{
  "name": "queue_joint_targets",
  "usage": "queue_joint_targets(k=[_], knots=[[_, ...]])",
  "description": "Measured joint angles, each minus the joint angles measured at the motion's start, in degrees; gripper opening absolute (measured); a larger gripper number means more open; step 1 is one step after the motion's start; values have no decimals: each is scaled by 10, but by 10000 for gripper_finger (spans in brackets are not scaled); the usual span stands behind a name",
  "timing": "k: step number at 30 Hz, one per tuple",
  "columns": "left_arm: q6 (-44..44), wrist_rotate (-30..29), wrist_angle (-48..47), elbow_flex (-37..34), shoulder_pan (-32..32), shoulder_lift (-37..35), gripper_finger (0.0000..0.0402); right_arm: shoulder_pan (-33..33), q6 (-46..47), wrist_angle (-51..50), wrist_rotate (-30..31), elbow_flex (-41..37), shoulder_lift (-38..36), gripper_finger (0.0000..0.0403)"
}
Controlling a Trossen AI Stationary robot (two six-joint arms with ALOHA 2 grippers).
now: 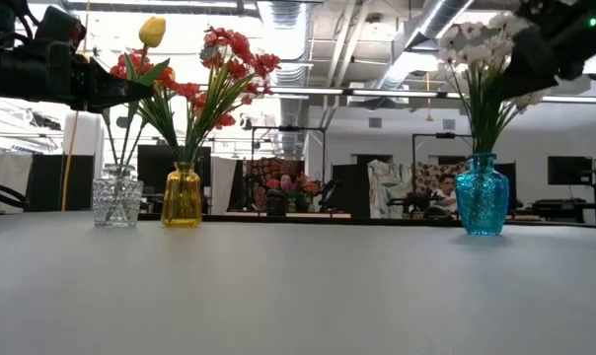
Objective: Sort flowers into vase by color
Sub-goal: Put the white flowers into the blue vase
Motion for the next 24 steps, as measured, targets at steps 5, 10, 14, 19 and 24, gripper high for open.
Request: queue_joint_targets(k=[5,10,14,19,24], knots=[[0,2,0,0,0,0,0,1,30,16,-3,-33,0,203],[-24,18,8,0,0,0,0,1,16,45,-2,-35,-1,203],[-66,18,16,0,0,0,0,0,10,55,-2,-35,-1,203],[-115,61,46,0,0,0,0,0,10,55,-2,-35,-1,203],[-141,82,125,-5,0,25,0,0,10,56,-2,-35,-1,203]])
